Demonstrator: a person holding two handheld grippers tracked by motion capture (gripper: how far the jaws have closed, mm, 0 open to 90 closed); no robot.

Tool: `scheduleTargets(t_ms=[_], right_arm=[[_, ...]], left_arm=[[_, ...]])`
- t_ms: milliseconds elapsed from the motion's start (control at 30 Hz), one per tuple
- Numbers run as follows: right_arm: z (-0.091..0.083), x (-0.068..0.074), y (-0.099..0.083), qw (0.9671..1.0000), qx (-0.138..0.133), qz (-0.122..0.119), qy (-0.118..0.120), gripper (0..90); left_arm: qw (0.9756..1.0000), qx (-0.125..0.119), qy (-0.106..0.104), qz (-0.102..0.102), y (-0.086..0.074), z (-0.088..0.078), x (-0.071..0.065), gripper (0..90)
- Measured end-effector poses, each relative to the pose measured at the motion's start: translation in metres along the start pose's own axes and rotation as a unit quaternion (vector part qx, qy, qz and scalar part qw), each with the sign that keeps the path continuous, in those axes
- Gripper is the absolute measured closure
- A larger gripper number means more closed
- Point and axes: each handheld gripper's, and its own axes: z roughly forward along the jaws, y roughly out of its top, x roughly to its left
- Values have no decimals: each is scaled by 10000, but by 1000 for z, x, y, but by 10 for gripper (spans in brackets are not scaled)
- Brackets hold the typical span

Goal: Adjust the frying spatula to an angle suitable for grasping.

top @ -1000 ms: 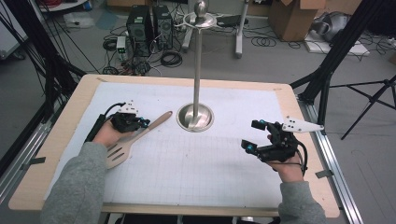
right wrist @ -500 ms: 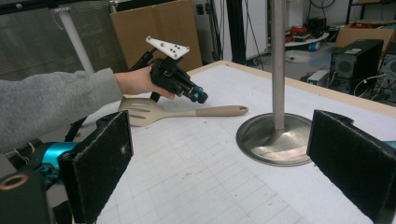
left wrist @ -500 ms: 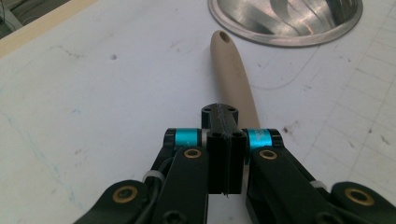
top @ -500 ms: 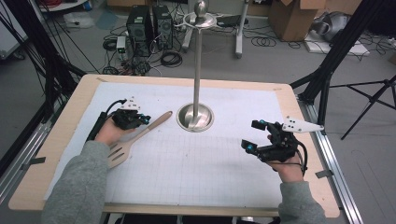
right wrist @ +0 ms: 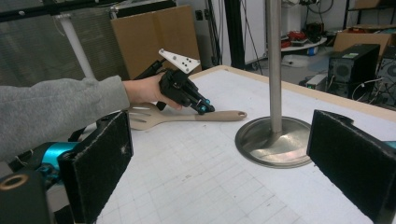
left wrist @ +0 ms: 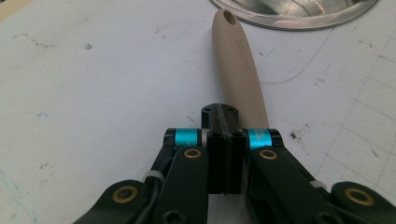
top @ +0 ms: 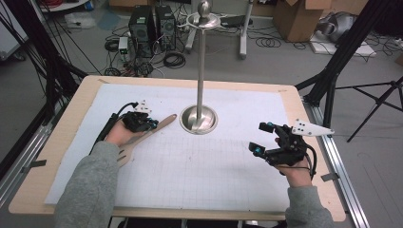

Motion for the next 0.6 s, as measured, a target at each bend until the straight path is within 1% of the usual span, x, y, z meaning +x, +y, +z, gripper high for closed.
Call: scheduleTargets(t_ms=[33,100,133,167,233,267,300,333,400,433,467,500,600], right_arm=[[0,0,0,10000,11,-11,4,60],[1,1,0,10000,39,-8,8,59],[2,1,0,10000,56,20,18,60],[2,1,0,10000,52,-10,27,60],[2,1,0,10000,58,12,18,60],[2,1,0,10000,58,7,17,59],[2,1,0,10000,59,15,15,60],[1,1,0,10000,63,5,14,59],[1,1,-1,10000,73,-3,10,59],[1,1,-1,10000,73,-3,10,59],[2,1,-1,10000,63,-22,3,60],[2,2,-1,10000,94,-8,6,59],[2,3,-2,9999,117,-25,-2,59]], left_arm=[[10000,-10,-1,9,0,0,0,900],[9999,-32,85,56,1,-2,0,900],[9998,-97,144,68,2,-4,1,900],[9996,-175,220,58,3,-8,2,900],[9990,-286,353,57,5,-17,4,900],[9990,-286,353,57,5,-17,4,900],[9987,-321,392,30,6,-24,6,900],[9982,-393,456,-37,8,-34,7,899],[9976,-475,489,-96,10,-44,6,896],[9976,-475,489,-96,10,-44,6,891],[9974,-513,487,-167,12,-49,5,891],[9975,-542,406,-214,14,-54,2,843],[9976,-511,437,-139,18,-61,-6,788]])
